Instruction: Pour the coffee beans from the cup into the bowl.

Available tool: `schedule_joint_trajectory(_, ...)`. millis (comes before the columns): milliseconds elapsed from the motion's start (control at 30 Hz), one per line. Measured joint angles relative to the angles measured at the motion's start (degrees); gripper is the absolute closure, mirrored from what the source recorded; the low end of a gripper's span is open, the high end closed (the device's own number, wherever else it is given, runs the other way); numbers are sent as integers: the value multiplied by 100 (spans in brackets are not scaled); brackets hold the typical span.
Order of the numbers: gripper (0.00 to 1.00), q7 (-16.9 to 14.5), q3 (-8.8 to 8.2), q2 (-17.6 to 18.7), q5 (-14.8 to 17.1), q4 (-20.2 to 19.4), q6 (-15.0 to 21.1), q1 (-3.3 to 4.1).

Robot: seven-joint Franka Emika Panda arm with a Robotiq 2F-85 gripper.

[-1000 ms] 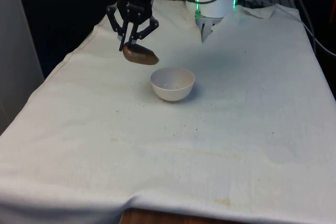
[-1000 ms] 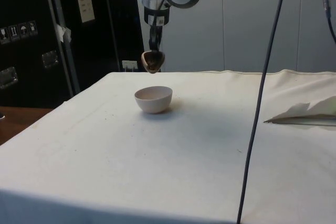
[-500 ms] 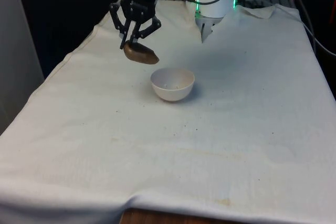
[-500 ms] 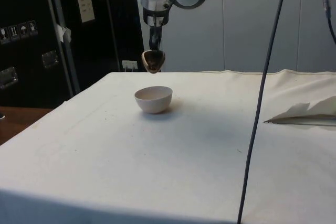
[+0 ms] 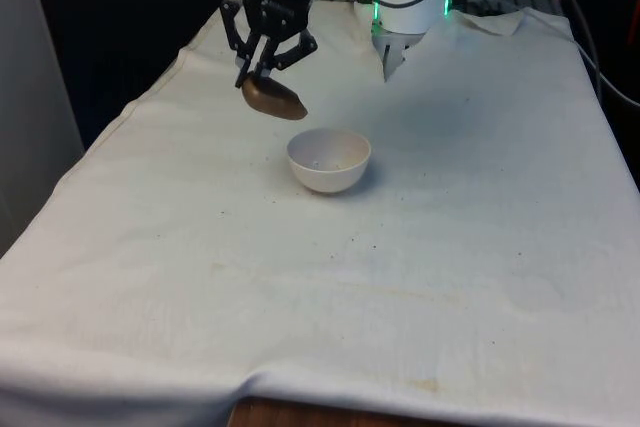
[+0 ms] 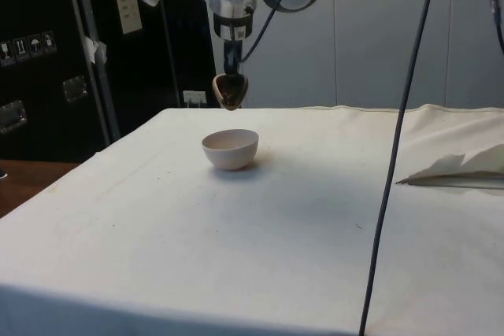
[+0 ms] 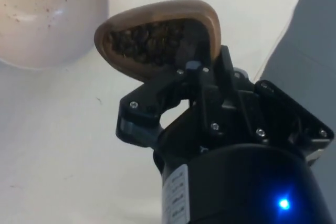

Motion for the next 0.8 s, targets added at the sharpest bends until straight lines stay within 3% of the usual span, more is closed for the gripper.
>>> schedule_joint_trajectory(800,100,1415,183,-34,-1644,57,-407,11)
